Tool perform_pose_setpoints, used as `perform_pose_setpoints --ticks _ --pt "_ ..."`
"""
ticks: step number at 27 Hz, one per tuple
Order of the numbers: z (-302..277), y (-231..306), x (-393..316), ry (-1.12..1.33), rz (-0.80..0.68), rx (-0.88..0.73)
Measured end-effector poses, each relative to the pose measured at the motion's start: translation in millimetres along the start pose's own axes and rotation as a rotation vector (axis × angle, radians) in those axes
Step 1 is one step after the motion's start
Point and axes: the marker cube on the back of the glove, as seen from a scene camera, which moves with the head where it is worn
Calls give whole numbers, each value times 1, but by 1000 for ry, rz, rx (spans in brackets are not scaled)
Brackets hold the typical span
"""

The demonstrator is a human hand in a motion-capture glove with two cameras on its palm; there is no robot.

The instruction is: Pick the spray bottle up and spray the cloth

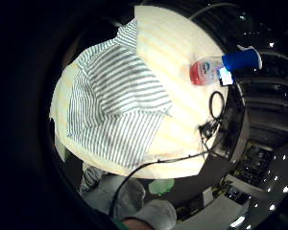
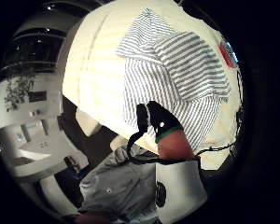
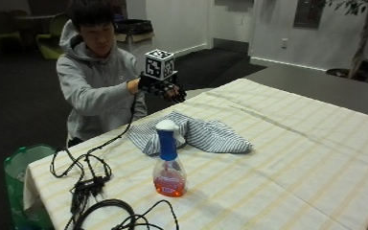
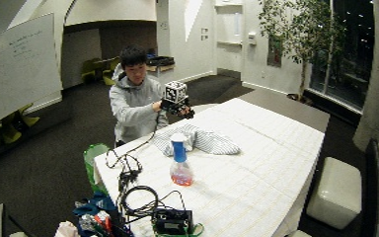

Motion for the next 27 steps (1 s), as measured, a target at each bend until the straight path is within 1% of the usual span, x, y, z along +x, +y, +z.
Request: perform_pose_setpoints --ticks 11,17,24,27 --pt "-4 22 -3 -9 -29 48" --pt "-3 37 12 -20 -31 95" --pt "2 51 45 -59 -24 132" --pt "8 55 57 -93 -51 167"
